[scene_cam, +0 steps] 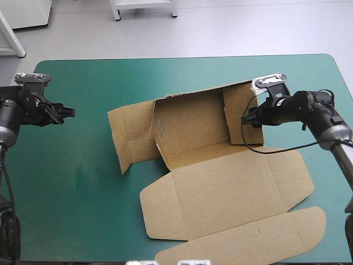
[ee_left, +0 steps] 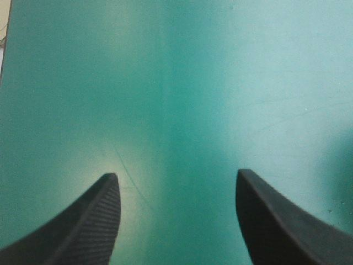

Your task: Fold the box

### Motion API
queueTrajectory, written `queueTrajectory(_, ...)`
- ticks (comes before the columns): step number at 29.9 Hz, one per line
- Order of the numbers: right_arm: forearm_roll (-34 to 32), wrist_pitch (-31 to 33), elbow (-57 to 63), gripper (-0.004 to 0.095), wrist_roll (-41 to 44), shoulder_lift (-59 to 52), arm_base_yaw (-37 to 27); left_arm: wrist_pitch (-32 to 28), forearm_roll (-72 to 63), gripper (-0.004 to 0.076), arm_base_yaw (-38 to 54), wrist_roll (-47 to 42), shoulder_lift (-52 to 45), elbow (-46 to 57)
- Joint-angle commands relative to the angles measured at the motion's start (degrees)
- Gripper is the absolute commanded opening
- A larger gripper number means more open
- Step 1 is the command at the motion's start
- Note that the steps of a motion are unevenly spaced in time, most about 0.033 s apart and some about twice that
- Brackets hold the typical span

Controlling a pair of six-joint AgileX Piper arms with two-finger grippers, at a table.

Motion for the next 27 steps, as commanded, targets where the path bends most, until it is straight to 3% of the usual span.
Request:
queueTrajectory(1, 2.06, -4.35, -1.89, 0.0601, -1.31, 0.99, 0.04, -1.66, -0.27, 0.0441, -0.02, 0.04, -2.73, -1.75)
queueTrajectory(4, 2.46, -4.21, -1.89, 0.0489, -1.21, 2.74, 0.04, -1.66, -0.40, 0.0441, -0.02, 0.04, -2.73, -1.75)
queueTrajectory(7, 3.16, -4.23, -1.89, 0.0236, -1.46, 2.99, 0.04, -1.62, -0.40, 0.0441, -0.02, 0.04, -2.73, -1.75)
queueTrajectory(9, 3.10, -3.79, -2.75, -0.0002, -3.24, 2.99, 0.04, -1.62, -0.40, 0.0441, -0.02, 0.04, -2.73, -1.75)
queueTrajectory(15, -0.82, 4.19, -10.12, -0.0016, 1.76, 2.99, 0.04, -1.34, -0.40, 0.0441, -0.02, 0.30, -2.73, -1.75)
queueTrajectory(22, -7.17, 26.99, -28.21, -0.0016, 6.36, 8.68, 0.04, -1.25, -0.40, 0.0441, -0.02, 0.30, -2.73, -1.75)
queueTrajectory(27, -6.10, 28.05, -31.85, -0.0017, 8.03, 13.65, 0.04, 0.57, -0.61, 0.0441, -0.02, 0.57, -2.73, -1.75)
